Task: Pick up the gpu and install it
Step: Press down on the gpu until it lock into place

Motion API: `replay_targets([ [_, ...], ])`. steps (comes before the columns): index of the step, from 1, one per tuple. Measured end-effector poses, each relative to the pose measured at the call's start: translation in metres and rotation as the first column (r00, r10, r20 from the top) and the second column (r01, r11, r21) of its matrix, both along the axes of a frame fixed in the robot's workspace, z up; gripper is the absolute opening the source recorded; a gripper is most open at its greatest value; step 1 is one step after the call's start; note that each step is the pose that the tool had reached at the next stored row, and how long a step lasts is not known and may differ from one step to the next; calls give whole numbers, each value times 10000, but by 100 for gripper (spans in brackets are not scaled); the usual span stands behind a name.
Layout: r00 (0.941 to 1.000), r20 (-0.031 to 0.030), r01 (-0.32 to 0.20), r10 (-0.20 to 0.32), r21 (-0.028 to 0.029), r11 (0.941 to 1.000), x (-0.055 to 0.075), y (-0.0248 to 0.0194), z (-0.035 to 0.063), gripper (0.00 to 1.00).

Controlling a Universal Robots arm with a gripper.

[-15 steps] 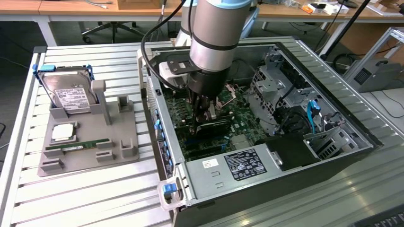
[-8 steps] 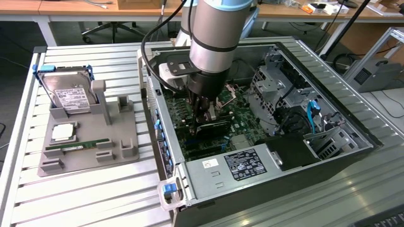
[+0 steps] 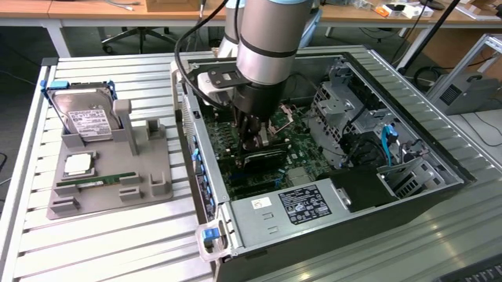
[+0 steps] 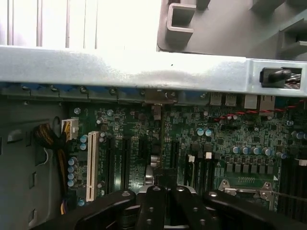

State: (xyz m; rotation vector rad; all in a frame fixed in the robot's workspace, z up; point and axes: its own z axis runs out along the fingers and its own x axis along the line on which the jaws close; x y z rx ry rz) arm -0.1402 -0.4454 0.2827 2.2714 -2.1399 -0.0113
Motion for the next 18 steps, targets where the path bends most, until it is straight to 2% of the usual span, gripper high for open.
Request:
replay_targets([
  [4, 10000, -56, 1, -1, -2, 10000, 104, 0, 1, 11],
  [8, 9999, -151, 0, 0, -3, 10000, 233, -1, 2, 11],
  [10, 9997, -238, 0, 0, -2, 10000, 353, -1, 1, 11],
  [16, 9993, -364, -2, 2, -1, 10000, 534, -1, 1, 11],
  [18, 9993, -386, -1, 1, -2, 10000, 568, -1, 1, 11],
])
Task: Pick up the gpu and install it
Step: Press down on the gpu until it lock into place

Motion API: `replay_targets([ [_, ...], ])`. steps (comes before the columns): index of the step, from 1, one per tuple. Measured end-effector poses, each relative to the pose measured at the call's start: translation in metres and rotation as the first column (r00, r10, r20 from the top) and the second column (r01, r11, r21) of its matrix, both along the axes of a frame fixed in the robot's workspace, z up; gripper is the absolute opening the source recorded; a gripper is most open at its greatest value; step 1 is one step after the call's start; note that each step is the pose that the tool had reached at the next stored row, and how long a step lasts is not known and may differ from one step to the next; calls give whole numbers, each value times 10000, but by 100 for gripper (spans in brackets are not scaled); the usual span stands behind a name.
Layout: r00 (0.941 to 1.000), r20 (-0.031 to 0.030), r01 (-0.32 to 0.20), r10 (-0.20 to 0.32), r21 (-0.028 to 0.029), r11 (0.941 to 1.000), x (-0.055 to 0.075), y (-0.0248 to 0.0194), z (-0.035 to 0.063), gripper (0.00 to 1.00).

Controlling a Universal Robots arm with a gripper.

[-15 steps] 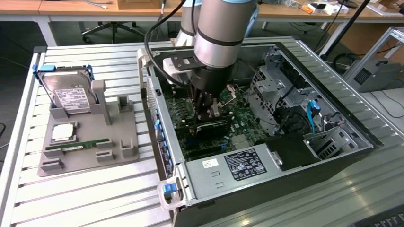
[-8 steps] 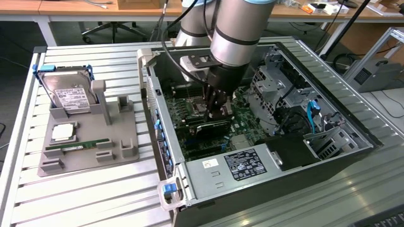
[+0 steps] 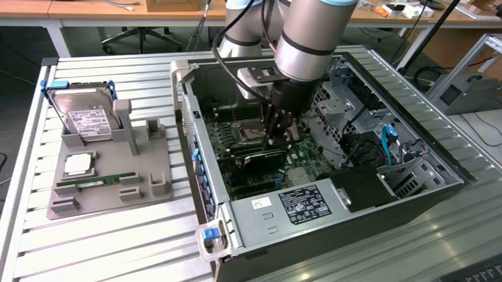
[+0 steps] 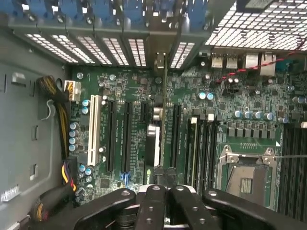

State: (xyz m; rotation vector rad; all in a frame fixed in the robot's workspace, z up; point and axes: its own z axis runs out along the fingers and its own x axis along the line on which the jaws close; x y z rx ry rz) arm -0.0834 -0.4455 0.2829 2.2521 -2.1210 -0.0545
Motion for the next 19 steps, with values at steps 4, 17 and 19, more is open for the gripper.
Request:
replay_targets([
  [4, 10000, -60, -8, 8, 0, 10000, 98, 0, 0, 11],
  [17, 9999, -148, -30, 30, -1, 10000, 263, -1, 0, 11],
  [19, 9999, -148, -30, 30, 0, 10000, 265, -1, 0, 11],
])
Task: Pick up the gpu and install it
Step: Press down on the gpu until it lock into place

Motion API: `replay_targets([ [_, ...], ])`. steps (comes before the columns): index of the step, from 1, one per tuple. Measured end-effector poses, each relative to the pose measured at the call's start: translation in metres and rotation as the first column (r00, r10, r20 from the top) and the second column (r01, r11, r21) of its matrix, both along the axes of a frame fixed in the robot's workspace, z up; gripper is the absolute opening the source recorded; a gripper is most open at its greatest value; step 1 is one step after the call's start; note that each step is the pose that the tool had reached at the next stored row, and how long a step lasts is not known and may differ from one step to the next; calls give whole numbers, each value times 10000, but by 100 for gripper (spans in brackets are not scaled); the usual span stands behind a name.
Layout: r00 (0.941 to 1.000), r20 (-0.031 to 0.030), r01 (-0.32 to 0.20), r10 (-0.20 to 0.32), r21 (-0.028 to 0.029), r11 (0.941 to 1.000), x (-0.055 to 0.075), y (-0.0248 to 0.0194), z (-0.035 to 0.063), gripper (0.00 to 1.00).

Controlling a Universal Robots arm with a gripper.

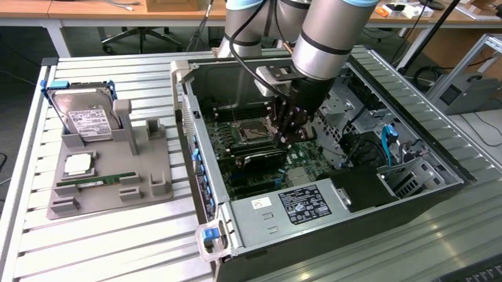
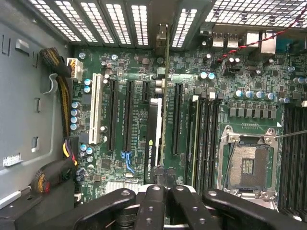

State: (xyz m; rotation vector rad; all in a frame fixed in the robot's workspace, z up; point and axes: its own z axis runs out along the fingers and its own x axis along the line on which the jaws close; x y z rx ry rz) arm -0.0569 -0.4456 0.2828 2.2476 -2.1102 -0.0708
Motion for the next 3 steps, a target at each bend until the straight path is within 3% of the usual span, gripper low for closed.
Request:
replay_targets([
  [3, 10000, 0, -1, 1, 0, 10000, 0, 0, 0, 11],
])
